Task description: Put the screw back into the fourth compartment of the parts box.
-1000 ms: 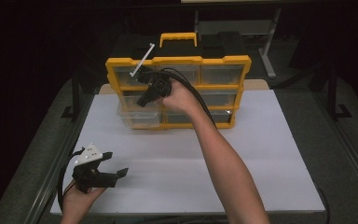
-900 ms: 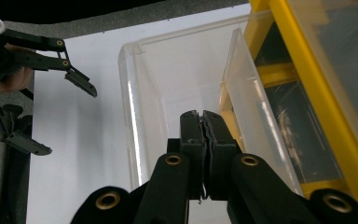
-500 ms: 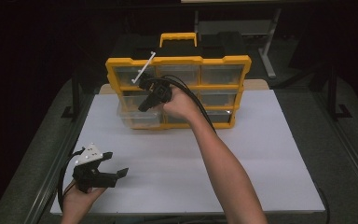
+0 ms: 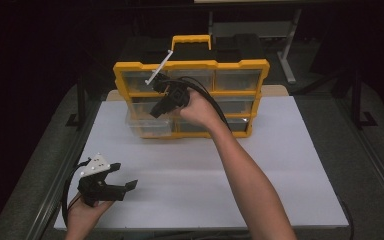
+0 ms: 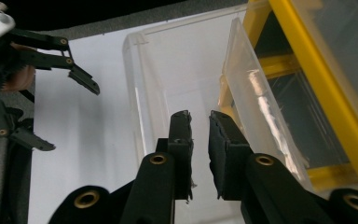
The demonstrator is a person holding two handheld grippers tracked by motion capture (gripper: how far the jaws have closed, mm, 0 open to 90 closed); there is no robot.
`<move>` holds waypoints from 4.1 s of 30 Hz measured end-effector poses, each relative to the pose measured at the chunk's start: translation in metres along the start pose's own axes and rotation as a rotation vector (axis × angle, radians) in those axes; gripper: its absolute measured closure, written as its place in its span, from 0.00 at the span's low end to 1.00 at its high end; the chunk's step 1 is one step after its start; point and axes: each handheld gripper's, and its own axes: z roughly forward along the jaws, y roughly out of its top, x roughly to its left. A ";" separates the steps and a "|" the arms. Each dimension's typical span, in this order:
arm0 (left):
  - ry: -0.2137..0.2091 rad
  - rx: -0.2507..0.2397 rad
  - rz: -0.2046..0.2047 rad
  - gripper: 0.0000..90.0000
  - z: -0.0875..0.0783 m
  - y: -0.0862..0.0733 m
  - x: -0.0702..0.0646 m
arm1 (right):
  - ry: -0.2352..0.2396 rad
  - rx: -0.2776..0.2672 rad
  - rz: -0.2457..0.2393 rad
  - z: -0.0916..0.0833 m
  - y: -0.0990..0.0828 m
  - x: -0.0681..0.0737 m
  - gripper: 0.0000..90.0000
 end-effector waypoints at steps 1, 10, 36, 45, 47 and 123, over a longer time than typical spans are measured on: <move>-0.001 0.003 -0.011 0.16 0.000 0.000 -0.001 | -0.004 -0.004 -0.005 -0.003 -0.001 0.000 0.85; 0.001 0.001 -0.011 0.16 0.001 0.000 -0.002 | -0.031 -0.045 0.012 -0.031 -0.014 0.002 0.80; -0.001 0.006 -0.013 0.16 0.003 0.001 -0.003 | -0.078 -0.103 0.078 -0.078 -0.079 0.004 0.64; -0.003 0.005 -0.017 0.16 0.005 0.002 -0.005 | -0.086 -0.119 0.105 -0.089 -0.101 0.007 0.58; -0.003 0.011 -0.009 0.16 0.005 0.002 -0.005 | -0.091 -0.119 0.110 -0.091 -0.105 0.008 0.56; -0.025 -0.004 -0.012 0.16 0.006 0.006 -0.005 | -0.196 -0.139 0.360 -0.072 -0.275 0.036 0.26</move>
